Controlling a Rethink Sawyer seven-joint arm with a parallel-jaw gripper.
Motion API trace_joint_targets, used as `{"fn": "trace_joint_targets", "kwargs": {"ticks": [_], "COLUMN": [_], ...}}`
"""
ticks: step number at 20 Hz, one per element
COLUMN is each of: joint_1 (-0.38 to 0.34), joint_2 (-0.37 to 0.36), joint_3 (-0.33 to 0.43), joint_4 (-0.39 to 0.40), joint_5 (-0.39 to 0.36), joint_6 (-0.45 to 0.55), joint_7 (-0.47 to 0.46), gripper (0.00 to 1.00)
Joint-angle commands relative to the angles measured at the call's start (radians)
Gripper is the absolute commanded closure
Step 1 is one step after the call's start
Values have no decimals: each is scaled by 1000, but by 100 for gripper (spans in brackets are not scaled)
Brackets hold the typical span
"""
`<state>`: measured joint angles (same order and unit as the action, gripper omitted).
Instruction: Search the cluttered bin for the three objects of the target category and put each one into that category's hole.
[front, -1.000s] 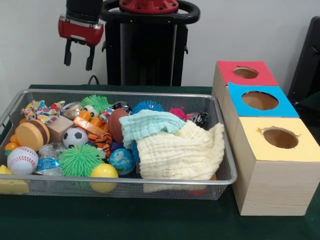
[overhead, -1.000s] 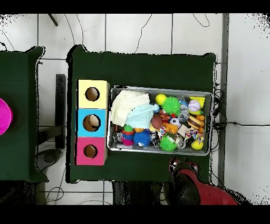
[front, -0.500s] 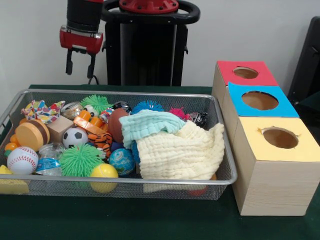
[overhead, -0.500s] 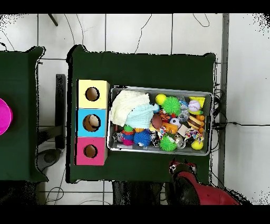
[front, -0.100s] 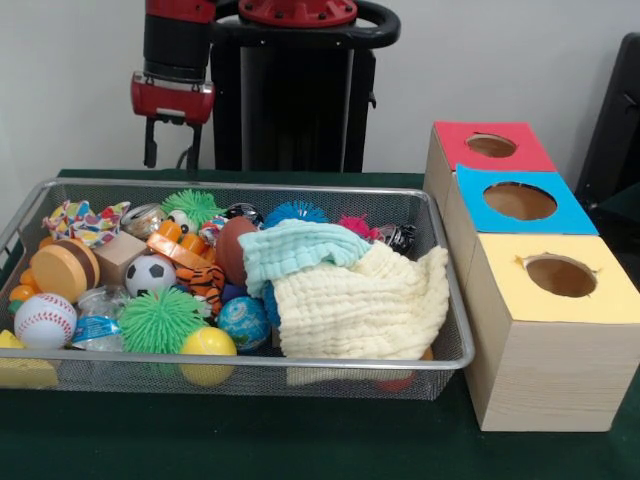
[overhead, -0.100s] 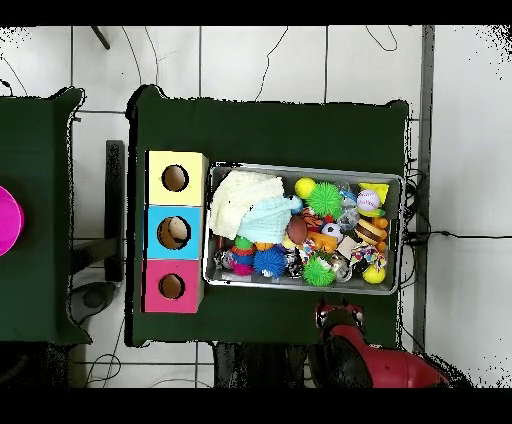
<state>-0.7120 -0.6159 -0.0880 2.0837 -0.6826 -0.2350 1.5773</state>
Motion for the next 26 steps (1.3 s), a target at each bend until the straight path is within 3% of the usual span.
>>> {"fn": "trace_joint_targets", "kwargs": {"ticks": [1, 15, 22, 26], "joint_1": [25, 26, -37, -93], "joint_2": [78, 144, 126, 85], "joint_3": [5, -30, 38, 122], "joint_4": [-167, -227, -243, -223], "joint_5": [-49, -86, -215, -300], "joint_6": [-98, -183, -180, -136], "joint_7": [67, 60, 70, 123], "gripper": [0, 0, 0, 0]}}
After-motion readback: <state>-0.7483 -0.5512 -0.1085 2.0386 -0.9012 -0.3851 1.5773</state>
